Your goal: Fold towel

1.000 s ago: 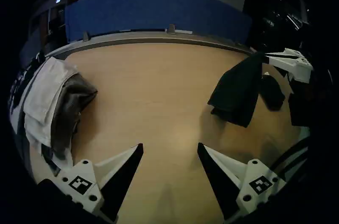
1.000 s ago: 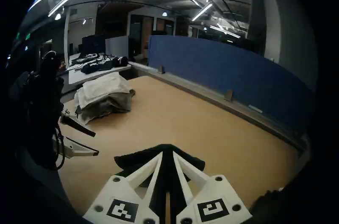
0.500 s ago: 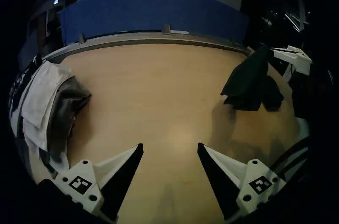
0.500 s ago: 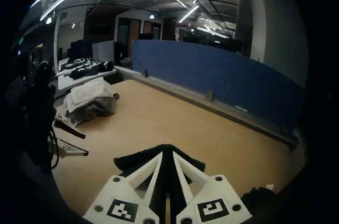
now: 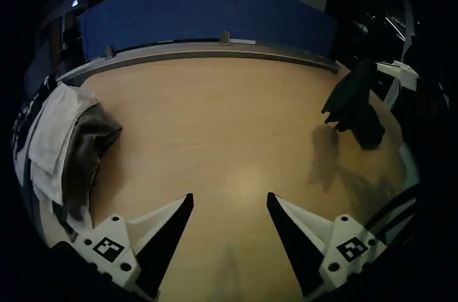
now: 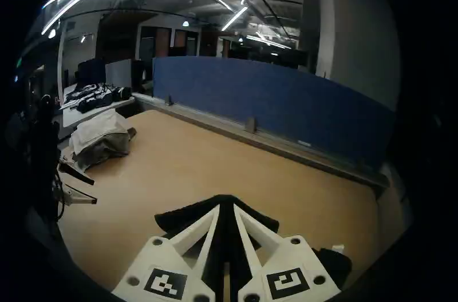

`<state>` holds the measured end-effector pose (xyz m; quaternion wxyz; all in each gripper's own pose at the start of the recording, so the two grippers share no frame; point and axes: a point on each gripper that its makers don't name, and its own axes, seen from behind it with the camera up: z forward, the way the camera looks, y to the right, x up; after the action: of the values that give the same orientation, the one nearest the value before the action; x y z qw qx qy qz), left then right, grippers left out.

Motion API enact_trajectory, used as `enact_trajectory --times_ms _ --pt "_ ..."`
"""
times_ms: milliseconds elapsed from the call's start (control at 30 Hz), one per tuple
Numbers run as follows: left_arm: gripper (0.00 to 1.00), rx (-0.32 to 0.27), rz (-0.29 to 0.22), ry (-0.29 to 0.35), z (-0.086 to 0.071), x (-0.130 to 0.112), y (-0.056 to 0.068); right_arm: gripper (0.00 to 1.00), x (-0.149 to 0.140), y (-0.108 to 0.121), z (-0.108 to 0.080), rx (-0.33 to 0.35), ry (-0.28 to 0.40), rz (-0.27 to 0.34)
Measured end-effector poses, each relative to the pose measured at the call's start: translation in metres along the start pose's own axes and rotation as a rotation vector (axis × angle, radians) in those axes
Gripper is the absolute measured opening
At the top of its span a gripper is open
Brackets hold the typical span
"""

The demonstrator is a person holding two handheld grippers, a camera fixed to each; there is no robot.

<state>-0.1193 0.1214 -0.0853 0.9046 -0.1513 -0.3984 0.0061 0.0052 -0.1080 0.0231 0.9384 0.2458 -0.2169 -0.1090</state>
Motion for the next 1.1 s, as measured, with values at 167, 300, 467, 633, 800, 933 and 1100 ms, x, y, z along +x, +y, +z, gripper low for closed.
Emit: enact_trajectory --times_ms 167,300,467,633,800,933,1100 --pt "0.95 0.009 0.006 -0.004 0.002 0.001 -0.001 0.02 -0.002 0.033 -0.004 -0.041 -0.002 0.002" --pt "0.95 0.013 0.002 -0.006 0.004 0.002 -0.001 0.02 -0.002 0.056 -0.006 -0.069 -0.007 -0.004" --pt "0.95 0.015 -0.001 -0.008 0.006 0.003 0.0 0.02 0.0 0.086 -0.008 -0.105 -0.006 -0.002" --pt "0.95 0.019 0.004 -0.011 0.007 0.003 0.002 0.02 0.001 0.115 -0.011 -0.139 -0.004 0.006" --pt "0.95 0.023 0.006 -0.014 0.008 0.003 0.002 0.02 0.001 0.136 -0.012 -0.157 -0.014 0.0" --pt "0.95 0.027 0.007 -0.018 0.007 0.003 0.002 0.02 -0.002 0.153 -0.012 -0.171 -0.03 -0.017" --pt "0.95 0.034 0.011 -0.02 0.006 0.004 0.001 0.02 -0.003 0.17 -0.01 -0.181 -0.039 -0.022"
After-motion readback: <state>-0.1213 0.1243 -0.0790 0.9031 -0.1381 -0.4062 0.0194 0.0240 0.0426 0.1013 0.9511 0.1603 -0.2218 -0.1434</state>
